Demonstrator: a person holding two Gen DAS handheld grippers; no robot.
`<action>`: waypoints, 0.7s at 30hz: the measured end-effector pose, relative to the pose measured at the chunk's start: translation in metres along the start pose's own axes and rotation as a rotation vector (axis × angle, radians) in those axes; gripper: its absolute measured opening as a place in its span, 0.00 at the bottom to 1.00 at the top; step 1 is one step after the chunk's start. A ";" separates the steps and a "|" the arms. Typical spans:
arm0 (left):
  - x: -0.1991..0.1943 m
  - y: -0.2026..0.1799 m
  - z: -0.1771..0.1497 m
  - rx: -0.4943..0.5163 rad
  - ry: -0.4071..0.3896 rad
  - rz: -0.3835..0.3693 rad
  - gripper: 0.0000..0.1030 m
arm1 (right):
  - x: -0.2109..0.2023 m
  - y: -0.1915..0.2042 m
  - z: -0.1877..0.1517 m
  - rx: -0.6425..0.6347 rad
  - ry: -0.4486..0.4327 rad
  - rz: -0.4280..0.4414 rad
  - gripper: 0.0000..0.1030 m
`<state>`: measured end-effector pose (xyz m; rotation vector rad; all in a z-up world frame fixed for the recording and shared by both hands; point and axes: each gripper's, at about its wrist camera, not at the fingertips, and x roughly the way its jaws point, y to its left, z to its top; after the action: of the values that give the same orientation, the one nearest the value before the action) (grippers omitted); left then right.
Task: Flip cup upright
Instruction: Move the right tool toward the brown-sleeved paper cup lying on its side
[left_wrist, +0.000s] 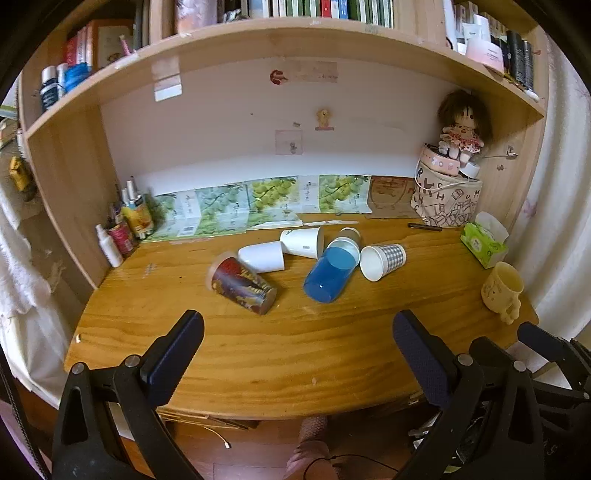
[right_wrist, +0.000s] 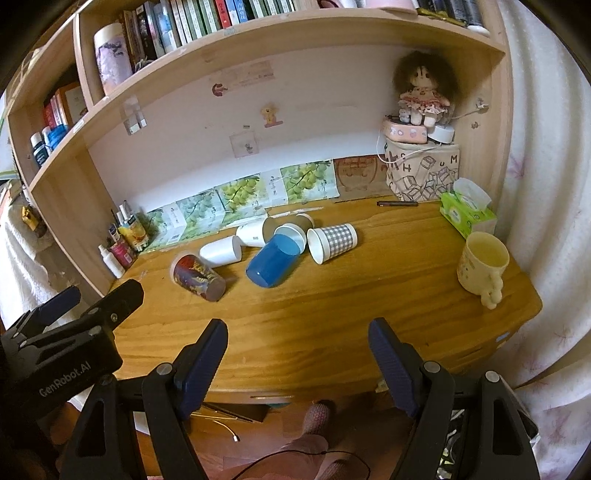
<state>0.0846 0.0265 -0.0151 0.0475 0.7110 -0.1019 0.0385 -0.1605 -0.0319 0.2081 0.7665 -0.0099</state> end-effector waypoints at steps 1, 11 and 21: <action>0.006 0.000 0.004 0.002 0.006 -0.005 0.99 | 0.004 0.000 0.004 -0.001 0.000 0.001 0.77; 0.052 -0.005 0.036 0.005 0.049 -0.024 0.99 | 0.044 -0.002 0.040 -0.031 -0.005 -0.003 0.77; 0.098 -0.008 0.070 -0.007 0.084 -0.067 0.99 | 0.081 -0.006 0.080 -0.091 -0.006 -0.022 0.77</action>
<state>0.2032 0.0054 -0.0263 0.0211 0.7975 -0.1622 0.1515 -0.1764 -0.0335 0.1133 0.7614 0.0037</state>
